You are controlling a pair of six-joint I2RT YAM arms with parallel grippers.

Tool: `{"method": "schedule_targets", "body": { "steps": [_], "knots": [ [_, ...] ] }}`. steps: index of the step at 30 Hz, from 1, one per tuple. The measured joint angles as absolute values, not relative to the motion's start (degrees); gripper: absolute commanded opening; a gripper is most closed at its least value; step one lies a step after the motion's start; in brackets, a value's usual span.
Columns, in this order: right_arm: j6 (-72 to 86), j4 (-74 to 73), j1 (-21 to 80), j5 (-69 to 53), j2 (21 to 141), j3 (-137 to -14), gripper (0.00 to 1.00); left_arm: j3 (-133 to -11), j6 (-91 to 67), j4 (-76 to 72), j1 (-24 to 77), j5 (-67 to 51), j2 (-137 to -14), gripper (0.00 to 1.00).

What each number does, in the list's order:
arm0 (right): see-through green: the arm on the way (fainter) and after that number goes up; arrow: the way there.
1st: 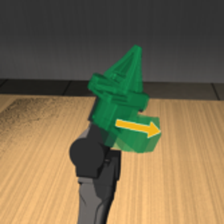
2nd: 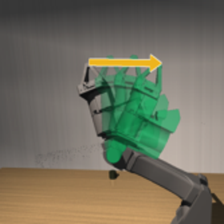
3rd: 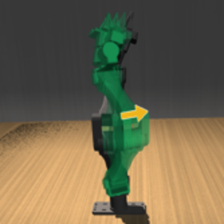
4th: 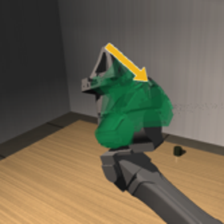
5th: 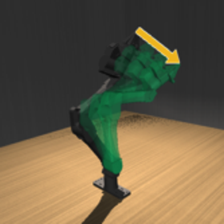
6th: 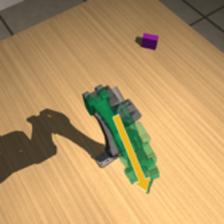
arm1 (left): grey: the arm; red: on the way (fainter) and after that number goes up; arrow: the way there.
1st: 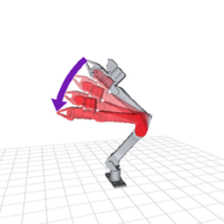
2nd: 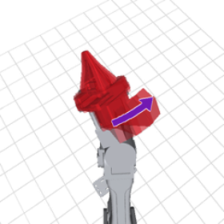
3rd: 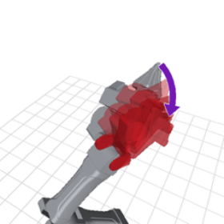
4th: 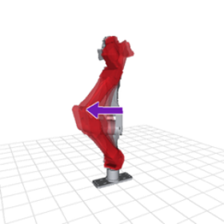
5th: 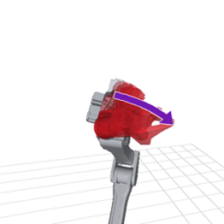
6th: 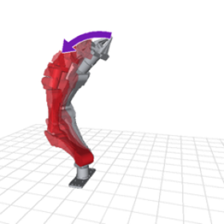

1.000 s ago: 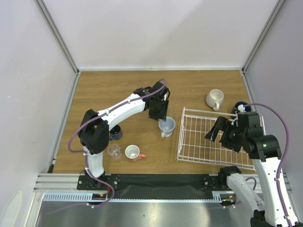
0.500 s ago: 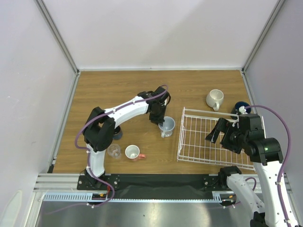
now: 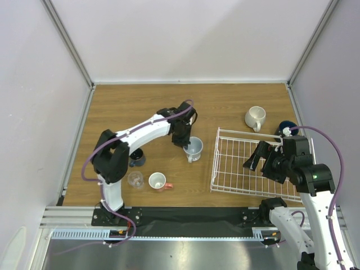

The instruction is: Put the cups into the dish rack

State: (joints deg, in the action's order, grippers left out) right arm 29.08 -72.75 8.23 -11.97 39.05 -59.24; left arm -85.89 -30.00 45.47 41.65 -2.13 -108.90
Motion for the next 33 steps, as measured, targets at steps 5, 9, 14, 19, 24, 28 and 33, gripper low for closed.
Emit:
{"method": "schedule_targets", "body": {
  "steps": [5, 9, 14, 19, 24, 28, 33],
  "knots": [
    [29.12, -72.16, 8.16, -12.95, 39.62, -59.24, 1.0, -85.82, -31.44, 47.77, 38.87, -1.69, -100.62, 0.0],
    [29.1, -71.64, 8.14, -14.0, 40.64, -59.24, 1.0, -86.8, -33.58, 47.92, 36.23, -1.67, -91.2, 0.0],
    [29.1, -70.22, 8.14, -16.62, 42.24, -59.27, 1.0, -84.42, -38.22, 40.38, 34.74, -6.63, -80.16, 0.0],
    [29.06, -68.18, 8.14, -21.17, 43.75, -61.08, 0.99, -76.69, -45.56, 22.79, 34.76, -17.8, -73.8, 0.0],
    [29.17, -63.31, 8.14, -29.04, 44.1, -64.88, 1.0, -69.1, -56.25, 1.83, 34.85, -27.38, -73.93, 0.0],
    [30.87, -57.41, 8.14, -36.47, 44.14, -68.01, 0.98, -62.43, -68.6, -18.74, 35.33, -31.29, -74.72, 0.0],
    [36.45, -47.4, 8.14, -44.84, 44.73, -70.81, 0.94, -61.36, -81.62, -41.69, 37.74, -32.1, -79.61, 0.0]
  ]
}}
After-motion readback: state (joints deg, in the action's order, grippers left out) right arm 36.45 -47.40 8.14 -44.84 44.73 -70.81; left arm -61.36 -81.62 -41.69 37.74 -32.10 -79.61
